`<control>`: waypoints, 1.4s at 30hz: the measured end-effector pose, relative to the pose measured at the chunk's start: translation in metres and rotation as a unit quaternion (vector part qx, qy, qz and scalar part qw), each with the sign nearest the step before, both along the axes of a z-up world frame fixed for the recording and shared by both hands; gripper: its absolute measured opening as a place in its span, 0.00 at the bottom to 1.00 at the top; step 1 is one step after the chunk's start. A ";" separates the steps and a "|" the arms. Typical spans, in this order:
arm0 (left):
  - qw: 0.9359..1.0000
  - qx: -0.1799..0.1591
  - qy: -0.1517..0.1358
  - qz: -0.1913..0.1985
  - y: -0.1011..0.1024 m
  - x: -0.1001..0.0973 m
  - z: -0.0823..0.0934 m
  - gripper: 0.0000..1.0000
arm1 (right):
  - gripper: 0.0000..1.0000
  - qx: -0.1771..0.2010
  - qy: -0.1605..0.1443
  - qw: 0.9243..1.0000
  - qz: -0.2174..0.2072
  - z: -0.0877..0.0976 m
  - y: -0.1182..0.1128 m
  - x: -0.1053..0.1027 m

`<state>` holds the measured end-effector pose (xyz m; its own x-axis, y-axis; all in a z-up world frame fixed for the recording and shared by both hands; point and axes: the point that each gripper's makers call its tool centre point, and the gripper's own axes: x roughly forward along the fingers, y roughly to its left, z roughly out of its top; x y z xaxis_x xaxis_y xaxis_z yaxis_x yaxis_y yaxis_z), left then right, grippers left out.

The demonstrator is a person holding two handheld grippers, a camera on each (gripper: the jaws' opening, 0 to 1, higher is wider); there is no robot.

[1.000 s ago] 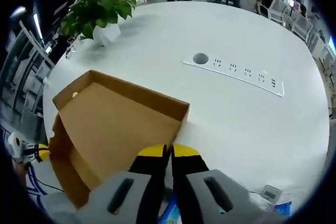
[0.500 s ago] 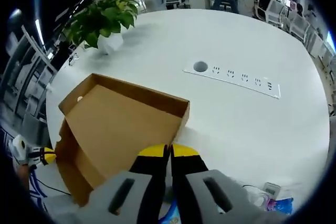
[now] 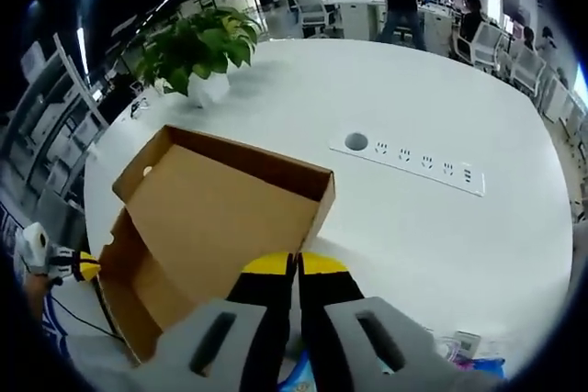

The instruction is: Operate the shoe box by opening the lid, removing the specified soft item, and placing it in the target area until the item is outside and the box remains undamaged.

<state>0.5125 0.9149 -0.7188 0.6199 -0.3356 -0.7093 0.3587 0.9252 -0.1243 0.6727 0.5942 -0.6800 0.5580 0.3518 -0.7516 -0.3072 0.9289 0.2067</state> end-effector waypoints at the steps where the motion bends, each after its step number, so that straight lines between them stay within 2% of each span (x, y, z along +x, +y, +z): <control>1: 1.000 0.000 -0.001 0.000 0.000 0.000 0.000 0.01 | 0.00 0.001 -0.001 1.000 0.000 0.001 0.000 0.000; 19: 1.000 -0.003 -0.004 0.008 0.000 -0.001 0.001 0.01 | 0.00 -0.005 -0.044 0.999 0.020 0.022 0.001 -0.012; 32: 1.000 -0.004 -0.009 0.013 0.001 -0.002 0.002 0.01 | 0.00 -0.033 -0.082 0.995 0.045 0.032 0.002 -0.022; 42: 1.000 -0.004 -0.012 0.013 0.001 -0.002 0.002 0.01 | 0.00 -0.024 -0.100 0.993 0.054 0.038 0.000 -0.024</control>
<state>0.5109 0.9155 -0.7170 0.6449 -0.3245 -0.6919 0.3373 0.9333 -0.1233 0.6490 0.5943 -0.6417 0.6587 0.3829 -0.6476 -0.4352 0.8961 0.0873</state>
